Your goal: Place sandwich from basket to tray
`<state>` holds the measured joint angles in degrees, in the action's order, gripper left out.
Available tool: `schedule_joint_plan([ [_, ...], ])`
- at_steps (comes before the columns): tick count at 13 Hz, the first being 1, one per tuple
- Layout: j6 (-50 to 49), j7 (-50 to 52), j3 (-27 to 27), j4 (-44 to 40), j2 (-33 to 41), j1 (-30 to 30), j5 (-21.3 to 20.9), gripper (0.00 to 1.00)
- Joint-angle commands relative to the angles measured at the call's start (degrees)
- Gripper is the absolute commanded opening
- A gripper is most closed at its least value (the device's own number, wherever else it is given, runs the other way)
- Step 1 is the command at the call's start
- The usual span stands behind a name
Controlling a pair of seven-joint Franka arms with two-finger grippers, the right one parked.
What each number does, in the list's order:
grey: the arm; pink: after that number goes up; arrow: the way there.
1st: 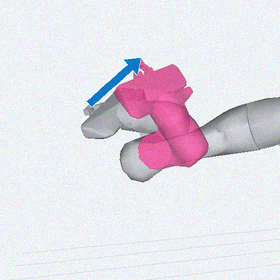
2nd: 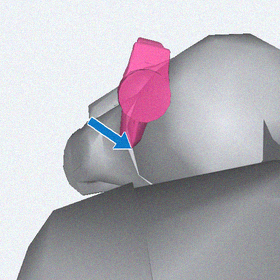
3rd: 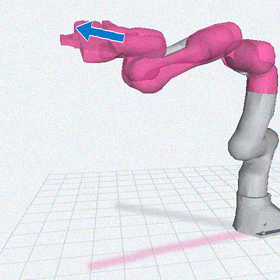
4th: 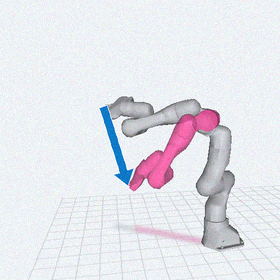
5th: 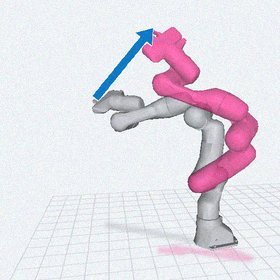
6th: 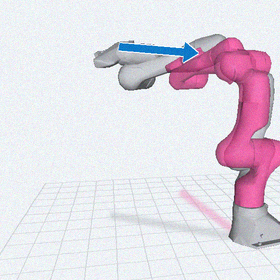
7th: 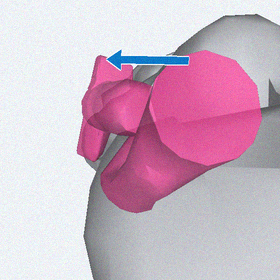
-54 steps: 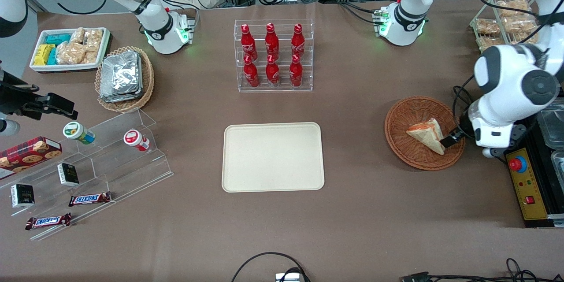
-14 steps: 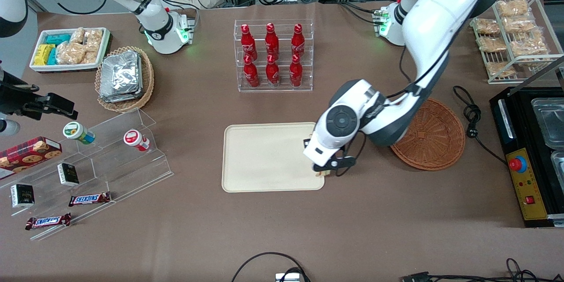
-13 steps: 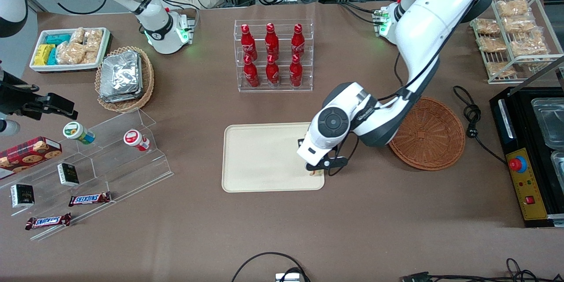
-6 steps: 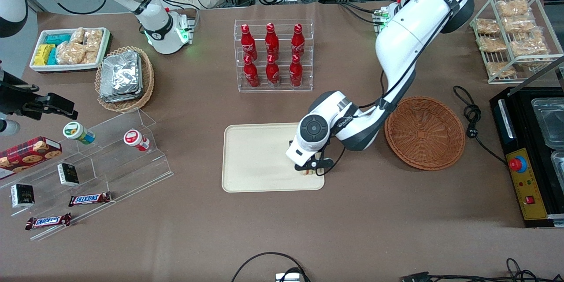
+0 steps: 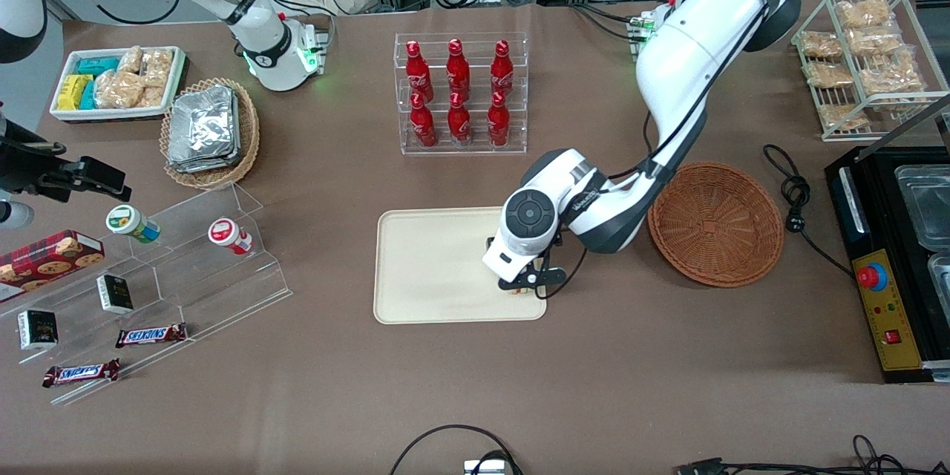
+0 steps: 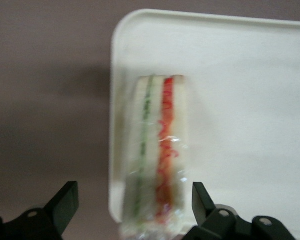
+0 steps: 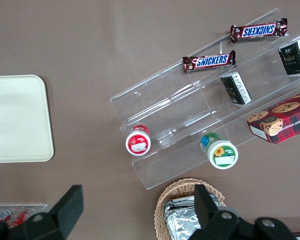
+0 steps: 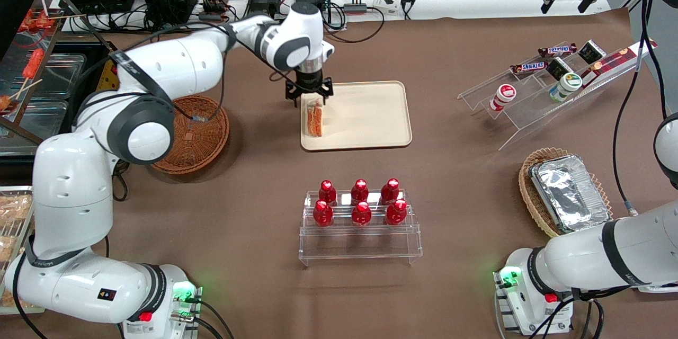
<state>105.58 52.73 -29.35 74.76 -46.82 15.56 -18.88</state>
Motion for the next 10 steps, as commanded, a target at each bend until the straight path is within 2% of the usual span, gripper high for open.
schedule_joint_plan([
  [1,-5.9,0.5,-0.2,2.4,8.9,-5.8,2.3,1.00],
  [2,-5.2,-0.3,-0.6,5.7,12.9,-8.9,5.2,1.00],
  [4,-3.9,-1.9,-1.1,13.9,21.8,-12.9,6.8,1.00],
  [6,-3.2,-2.6,-1.0,18.6,28.1,-16.1,10.3,1.00],
  [7,-3.2,-5.7,-1.2,21.1,32.0,-19.8,12.3,1.00],
  [8,-3.1,-11.5,-0.9,23.0,34.8,-20.8,15.2,1.00],
  [10,-3.3,-20.7,4.4,29.5,42.6,-20.4,17.2,1.00],
])
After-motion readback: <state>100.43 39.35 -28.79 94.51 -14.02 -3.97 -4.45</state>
